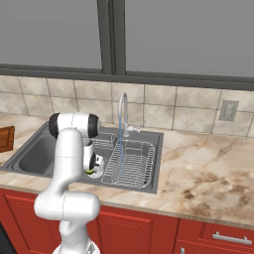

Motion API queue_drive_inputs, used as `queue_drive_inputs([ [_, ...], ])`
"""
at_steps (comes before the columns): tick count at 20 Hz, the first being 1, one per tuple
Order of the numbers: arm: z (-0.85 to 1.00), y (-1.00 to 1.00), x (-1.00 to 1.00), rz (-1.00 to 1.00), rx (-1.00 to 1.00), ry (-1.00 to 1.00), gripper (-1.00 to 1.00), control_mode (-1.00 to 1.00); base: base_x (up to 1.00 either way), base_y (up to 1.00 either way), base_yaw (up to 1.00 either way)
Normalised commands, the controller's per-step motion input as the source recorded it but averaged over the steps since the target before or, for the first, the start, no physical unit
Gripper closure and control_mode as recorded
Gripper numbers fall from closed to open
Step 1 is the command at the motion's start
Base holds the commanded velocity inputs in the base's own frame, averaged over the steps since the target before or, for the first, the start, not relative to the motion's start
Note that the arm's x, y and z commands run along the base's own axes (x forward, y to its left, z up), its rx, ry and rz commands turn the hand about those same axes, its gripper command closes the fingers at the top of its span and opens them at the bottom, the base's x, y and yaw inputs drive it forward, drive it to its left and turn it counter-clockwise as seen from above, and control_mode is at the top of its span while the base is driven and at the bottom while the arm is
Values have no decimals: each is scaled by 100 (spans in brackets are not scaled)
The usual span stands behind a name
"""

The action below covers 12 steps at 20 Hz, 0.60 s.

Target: Pick the kiwi from the sink and place it on the cutting board to airdry. Then turn off the sink faucet.

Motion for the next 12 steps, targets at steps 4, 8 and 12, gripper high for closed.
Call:
queue_drive_inputs([
  [4, 19, 0, -2, 0, 0, 0, 100, -100, 0, 0, 0],
  [8, 26, 0, -2, 0, 0, 0, 100, -100, 0, 0, 0],
  [12, 27, 0, -6, 0, 0, -1, 100, -100, 0, 0, 0],
])
